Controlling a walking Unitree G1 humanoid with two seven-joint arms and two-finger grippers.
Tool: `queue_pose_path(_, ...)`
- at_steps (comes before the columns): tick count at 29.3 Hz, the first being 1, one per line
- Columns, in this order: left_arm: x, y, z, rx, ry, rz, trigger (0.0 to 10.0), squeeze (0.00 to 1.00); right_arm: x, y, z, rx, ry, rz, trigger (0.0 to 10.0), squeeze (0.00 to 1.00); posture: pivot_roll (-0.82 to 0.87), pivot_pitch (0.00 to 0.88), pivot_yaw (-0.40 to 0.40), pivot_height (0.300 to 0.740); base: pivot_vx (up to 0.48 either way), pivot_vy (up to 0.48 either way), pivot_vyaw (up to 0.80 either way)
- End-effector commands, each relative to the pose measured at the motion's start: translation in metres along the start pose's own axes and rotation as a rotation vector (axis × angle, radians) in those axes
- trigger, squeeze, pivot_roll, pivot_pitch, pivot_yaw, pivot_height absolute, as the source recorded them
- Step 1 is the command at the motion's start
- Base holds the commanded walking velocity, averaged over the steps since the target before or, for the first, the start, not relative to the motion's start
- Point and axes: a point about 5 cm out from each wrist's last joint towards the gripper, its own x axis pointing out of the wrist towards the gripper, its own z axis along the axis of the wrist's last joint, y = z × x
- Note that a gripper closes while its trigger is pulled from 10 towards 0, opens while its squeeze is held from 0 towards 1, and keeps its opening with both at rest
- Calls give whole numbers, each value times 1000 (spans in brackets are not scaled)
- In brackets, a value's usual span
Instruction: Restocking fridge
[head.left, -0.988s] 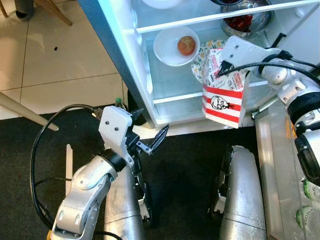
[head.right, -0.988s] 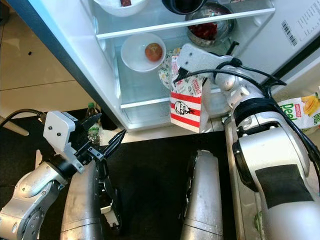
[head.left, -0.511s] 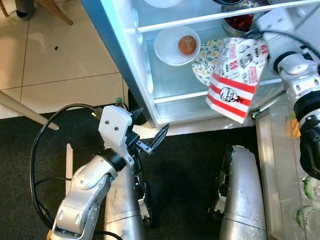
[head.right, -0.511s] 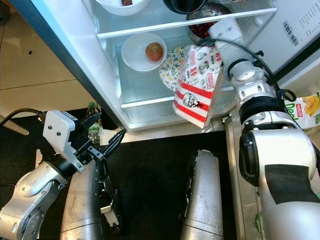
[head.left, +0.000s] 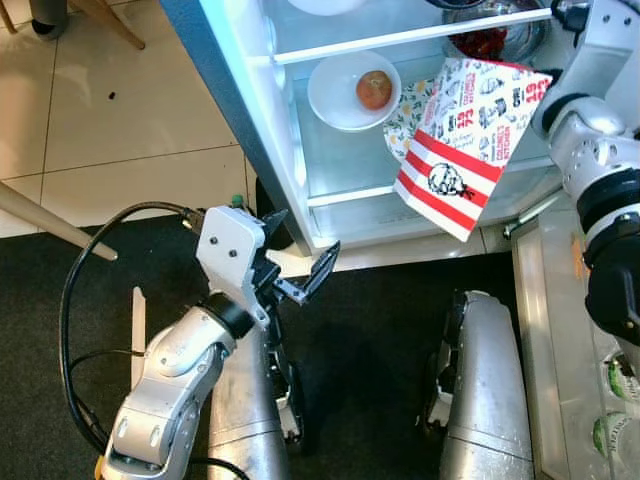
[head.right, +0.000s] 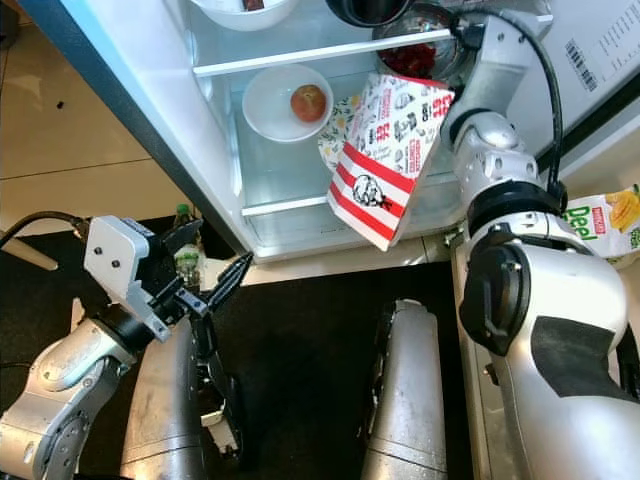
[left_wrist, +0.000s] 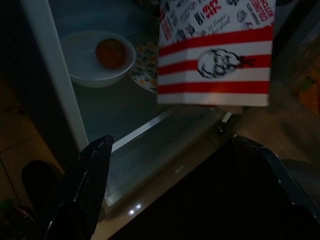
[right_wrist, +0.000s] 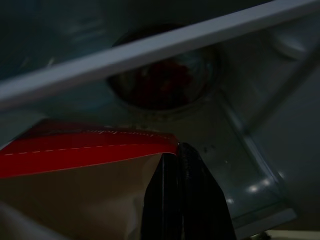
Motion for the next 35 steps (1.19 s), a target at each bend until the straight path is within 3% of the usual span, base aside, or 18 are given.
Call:
queue_pose_path(1, -3, -6, -3, -26, 13, -15, 10000, 0, 0, -1, -1, 51, 4, -18, 0, 0, 130, 552, 59, 500, 0, 0, 0)
queue_pose_path(10, -2, -7, -3, -29, 9, -17, 10000, 0, -2, -14, 8, 315, -53, -150, 0, 0, 135, 545, 55, 500, 0, 0, 0)
queue_pose_path(17, -2, -8, -2, -29, 6, -17, 10000, 0, -2, -22, 4, 371, -45, -221, 0, 0, 138, 549, 53, 500, 0, 0, 0)
queue_pose_path(21, -1, -9, -1, -32, 3, -17, 10000, 0, -2, -28, -13, 400, 4, -300, 0, 0, 142, 553, 51, 500, 0, 0, 0)
queue_pose_path(27, 0, -10, -1, -31, 1, -18, 10000, 0, -2, -27, -27, 399, 47, -324, 0, 0, 145, 554, 50, 500, 0, 0, 0)
queue_pose_path(28, -1, -10, 0, -30, 1, -18, 10000, 0, -2, -25, -33, 374, 66, -324, 1020, 0, 146, 555, 50, 500, 0, 0, 0)
queue_pose_path(29, -1, -10, 0, -30, 0, -17, 10000, 0, -2, -24, -36, 361, 77, -318, 3608, 0, 146, 555, 50, 500, 0, 0, 0)
queue_pose_path(30, -1, -10, 0, -30, 0, -17, 10000, 0, -2, -24, -36, 361, 77, -318, 3608, 0, 146, 555, 50, 500, 0, 0, 0)
queue_pose_path(31, -1, -10, 0, -30, 0, -17, 10000, 0, -1, -22, -38, 337, 85, -308, 10000, 0, 146, 555, 50, 500, 0, 0, 0)
queue_pose_path(33, -1, -10, 1, -30, -1, -16, 10000, 0, -1, -18, -42, 304, 100, -290, 10000, 0, 145, 555, 49, 500, 0, 0, 0)
queue_pose_path(34, -1, -10, 1, -30, -2, -16, 10000, 0, -1, -17, -42, 287, 100, -289, 10000, 388, 145, 555, 49, 500, 0, 0, 0)
queue_pose_path(35, -1, -10, 1, -30, -2, -16, 10000, 0, -1, -17, -42, 287, 100, -289, 10000, 388, 145, 555, 49, 500, 0, 0, 0)
